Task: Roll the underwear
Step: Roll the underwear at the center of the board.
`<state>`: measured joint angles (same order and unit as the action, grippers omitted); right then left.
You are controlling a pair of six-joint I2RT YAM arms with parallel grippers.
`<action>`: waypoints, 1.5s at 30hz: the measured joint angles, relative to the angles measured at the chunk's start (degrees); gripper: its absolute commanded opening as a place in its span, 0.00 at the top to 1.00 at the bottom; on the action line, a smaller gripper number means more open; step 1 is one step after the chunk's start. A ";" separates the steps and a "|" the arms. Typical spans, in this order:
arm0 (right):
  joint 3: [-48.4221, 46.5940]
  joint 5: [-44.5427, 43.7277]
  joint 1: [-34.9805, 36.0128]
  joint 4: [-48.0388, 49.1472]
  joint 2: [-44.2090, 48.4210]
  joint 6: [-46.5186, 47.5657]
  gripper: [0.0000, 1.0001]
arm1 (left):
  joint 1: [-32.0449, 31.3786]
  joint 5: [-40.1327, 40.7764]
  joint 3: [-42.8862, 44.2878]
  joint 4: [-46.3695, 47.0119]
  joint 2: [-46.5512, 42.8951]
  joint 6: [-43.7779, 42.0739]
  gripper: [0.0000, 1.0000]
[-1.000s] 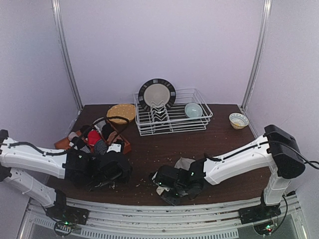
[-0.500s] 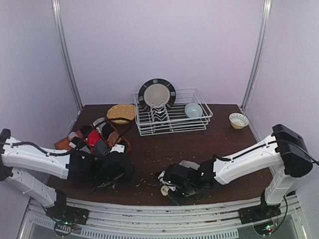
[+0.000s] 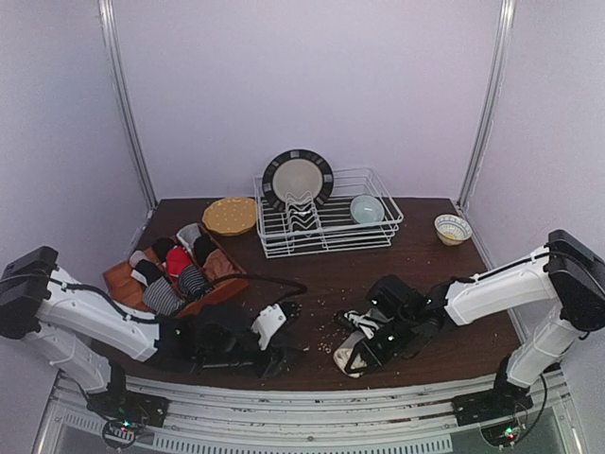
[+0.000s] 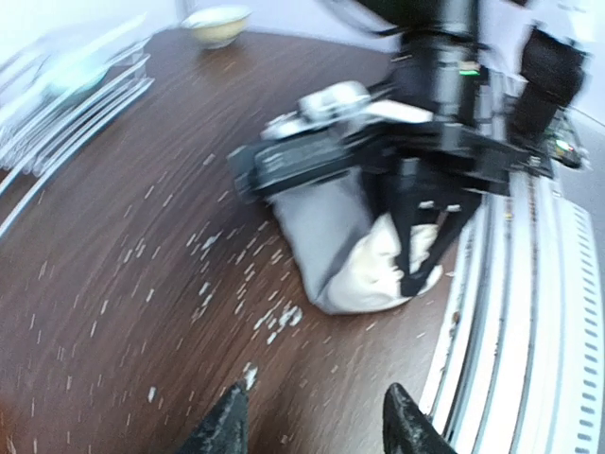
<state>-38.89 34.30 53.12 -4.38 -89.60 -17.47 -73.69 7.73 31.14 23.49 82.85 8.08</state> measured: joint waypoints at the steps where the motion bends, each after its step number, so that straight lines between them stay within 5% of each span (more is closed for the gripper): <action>1: 0.66 1.07 -0.55 0.33 0.42 -0.39 1.00 | 0.02 -1.60 0.07 1.90 0.74 -2.25 0.58; 7: 4.37 6.84 -2.60 4.66 1.31 -3.08 1.00 | 3.34 -14.45 2.43 11.17 8.87 -15.32 0.58; 15: 8.33 12.24 -2.69 11.37 1.60 -6.67 1.00 | 7.76 -31.50 14.75 7.69 20.65 -25.40 0.58; 23: 8.55 14.43 -2.84 12.96 2.54 -7.06 1.00 | 8.26 -42.99 18.10 2.99 24.87 -28.68 0.58; 31: 8.83 14.58 -2.84 12.79 2.62 -7.04 1.00 | 10.05 -45.90 19.67 1.86 27.67 -29.11 0.51; 38: 8.90 14.56 -2.84 12.76 2.62 -6.97 1.00 | 10.69 -45.22 17.20 3.63 26.51 -27.93 0.26; 45: 8.92 14.53 -2.84 12.79 2.62 -6.95 1.00 | 10.64 -46.45 20.09 2.93 29.29 -27.36 0.27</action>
<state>-29.98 48.84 50.28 8.40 -86.98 -24.43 -63.05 -38.72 51.22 26.41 112.14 -19.29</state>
